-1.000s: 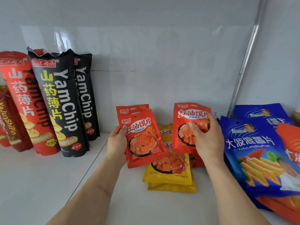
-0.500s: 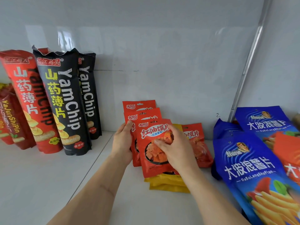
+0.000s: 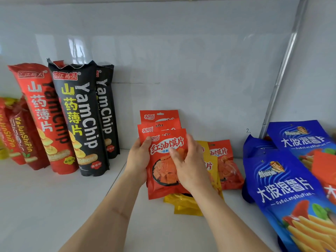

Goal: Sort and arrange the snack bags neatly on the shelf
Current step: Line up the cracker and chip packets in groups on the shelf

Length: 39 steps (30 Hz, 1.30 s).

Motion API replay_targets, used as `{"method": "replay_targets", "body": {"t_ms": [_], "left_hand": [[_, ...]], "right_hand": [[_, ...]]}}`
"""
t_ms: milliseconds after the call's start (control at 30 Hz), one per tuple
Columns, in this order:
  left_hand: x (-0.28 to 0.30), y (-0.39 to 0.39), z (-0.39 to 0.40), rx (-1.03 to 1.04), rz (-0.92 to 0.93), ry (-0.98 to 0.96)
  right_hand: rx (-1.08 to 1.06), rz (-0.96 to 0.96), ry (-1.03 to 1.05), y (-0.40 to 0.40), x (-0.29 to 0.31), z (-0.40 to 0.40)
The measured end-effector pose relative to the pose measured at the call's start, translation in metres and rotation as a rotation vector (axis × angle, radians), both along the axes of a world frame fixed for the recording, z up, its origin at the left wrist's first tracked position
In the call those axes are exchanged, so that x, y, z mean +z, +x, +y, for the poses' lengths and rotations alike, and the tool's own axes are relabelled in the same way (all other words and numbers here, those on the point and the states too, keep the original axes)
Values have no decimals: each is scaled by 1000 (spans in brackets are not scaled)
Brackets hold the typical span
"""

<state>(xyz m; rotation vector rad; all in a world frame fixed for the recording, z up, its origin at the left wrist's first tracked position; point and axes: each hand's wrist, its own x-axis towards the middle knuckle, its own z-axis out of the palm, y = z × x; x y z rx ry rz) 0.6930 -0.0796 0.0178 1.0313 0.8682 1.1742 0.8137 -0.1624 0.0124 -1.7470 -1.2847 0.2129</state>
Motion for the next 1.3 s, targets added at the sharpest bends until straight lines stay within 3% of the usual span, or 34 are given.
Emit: {"method": "replay_targets", "body": {"t_ms": [67, 300, 533, 700, 867, 1067, 1167, 1300], "left_hand": [[1, -6, 2, 7, 6, -15], [7, -41, 21, -40, 126, -39], [-11, -70, 42, -24, 386, 0], [-19, -81, 48, 27, 758, 134], [-35, -82, 52, 65, 843, 235], [-47, -84, 57, 90, 994, 389], [-43, -86, 58, 150, 1144, 536], [-36, -81, 58, 219, 1155, 746]], "right_hand": [[42, 187, -36, -4, 6, 6], [3, 320, -134, -33, 17, 28], [2, 638, -175, -67, -11, 53], [-49, 504, -156, -84, -31, 69], [-131, 313, -128, -89, -35, 81], [-190, 272, -167, -93, -43, 93], [-207, 249, -145, -93, -39, 91], [-242, 150, -128, -89, -32, 83]]}}
